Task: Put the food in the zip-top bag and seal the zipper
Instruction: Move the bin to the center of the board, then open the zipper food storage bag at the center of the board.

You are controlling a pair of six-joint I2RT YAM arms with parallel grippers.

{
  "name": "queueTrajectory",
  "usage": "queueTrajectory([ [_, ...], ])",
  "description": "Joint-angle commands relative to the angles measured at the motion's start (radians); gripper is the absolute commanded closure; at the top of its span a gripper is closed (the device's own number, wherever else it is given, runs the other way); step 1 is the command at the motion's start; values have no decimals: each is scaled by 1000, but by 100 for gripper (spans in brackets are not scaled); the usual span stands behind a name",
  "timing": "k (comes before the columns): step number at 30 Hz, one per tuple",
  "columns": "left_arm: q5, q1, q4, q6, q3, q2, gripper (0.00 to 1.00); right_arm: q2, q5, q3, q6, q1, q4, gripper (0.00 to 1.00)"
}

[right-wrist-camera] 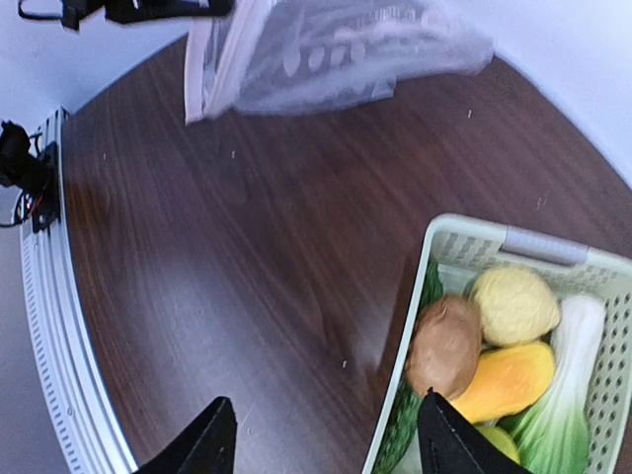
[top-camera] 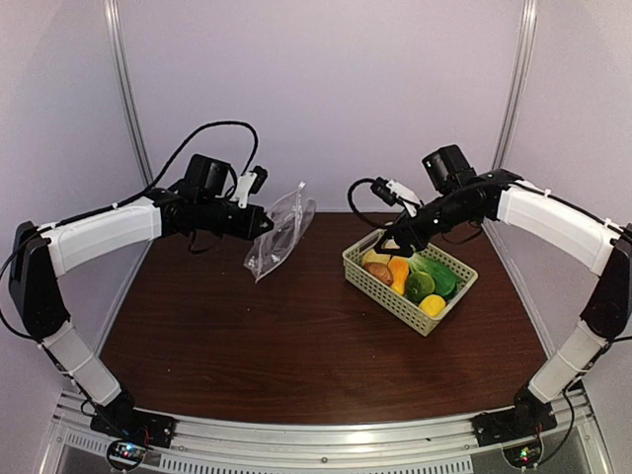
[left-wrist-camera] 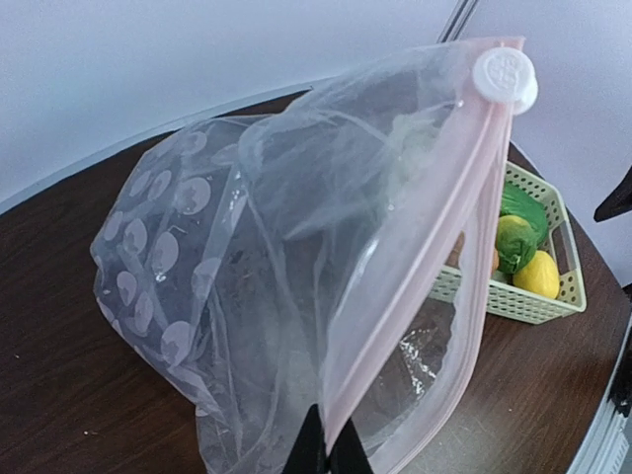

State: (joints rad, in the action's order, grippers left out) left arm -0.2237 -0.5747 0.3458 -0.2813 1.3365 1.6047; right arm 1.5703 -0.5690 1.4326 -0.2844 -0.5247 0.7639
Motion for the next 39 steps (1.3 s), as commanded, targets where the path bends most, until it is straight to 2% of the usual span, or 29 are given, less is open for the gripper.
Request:
queueTrajectory([
  [1, -45, -1, -130, -151, -14, 17, 100, 71, 9, 140, 114, -52, -147, 34],
  [2, -39, -7, -153, -173, -26, 16, 100, 100, 49, 187, 138, -68, -170, 29],
  [5, -3, -35, -215, -238, -50, 17, 100, 190, 71, 295, 196, -120, -208, 24],
  [7, 13, -47, -257, -289, -60, 18, 100, 252, 80, 370, 212, -160, -203, 15],
  [10, 37, -68, -298, -344, -62, 17, 100, 324, 156, 477, 207, -212, -188, 13],
  [13, 77, -88, -300, -361, -58, 8, 100, 375, 317, 515, 258, -238, -215, 12],
  [15, 96, -94, -296, -371, -64, -11, 100, 414, 444, 536, 327, -238, -214, 14],
  [20, 147, -94, -229, -346, -74, -63, 100, 482, 604, 566, 422, -217, -188, 26],
  [23, 267, -94, -140, -288, -60, -87, 100, 466, 639, 539, 452, -183, -208, 34],
  [28, 298, -94, -105, -214, -55, -105, 100, 455, 645, 531, 416, -160, -210, 40],
  [31, 313, -94, -67, -182, -20, -79, 100, 455, 556, 533, 383, -160, -221, 40],
  [33, 320, -94, -49, -159, 6, -52, 100, 458, 345, 542, 340, -161, -220, 37],
  [35, 332, -93, -34, -125, 30, -23, 100, 456, 100, 562, 301, -162, -189, 31],
  [37, 348, -84, -19, -99, 44, 4, 100, 444, -80, 584, 244, -160, -105, 26],
  [38, 342, -77, -14, -94, 45, 15, 100, 430, -119, 588, 219, -161, -67, 22],
  [39, 326, -67, -11, -93, 44, 20, 100, 404, -128, 581, 197, -158, -33, 14],
])
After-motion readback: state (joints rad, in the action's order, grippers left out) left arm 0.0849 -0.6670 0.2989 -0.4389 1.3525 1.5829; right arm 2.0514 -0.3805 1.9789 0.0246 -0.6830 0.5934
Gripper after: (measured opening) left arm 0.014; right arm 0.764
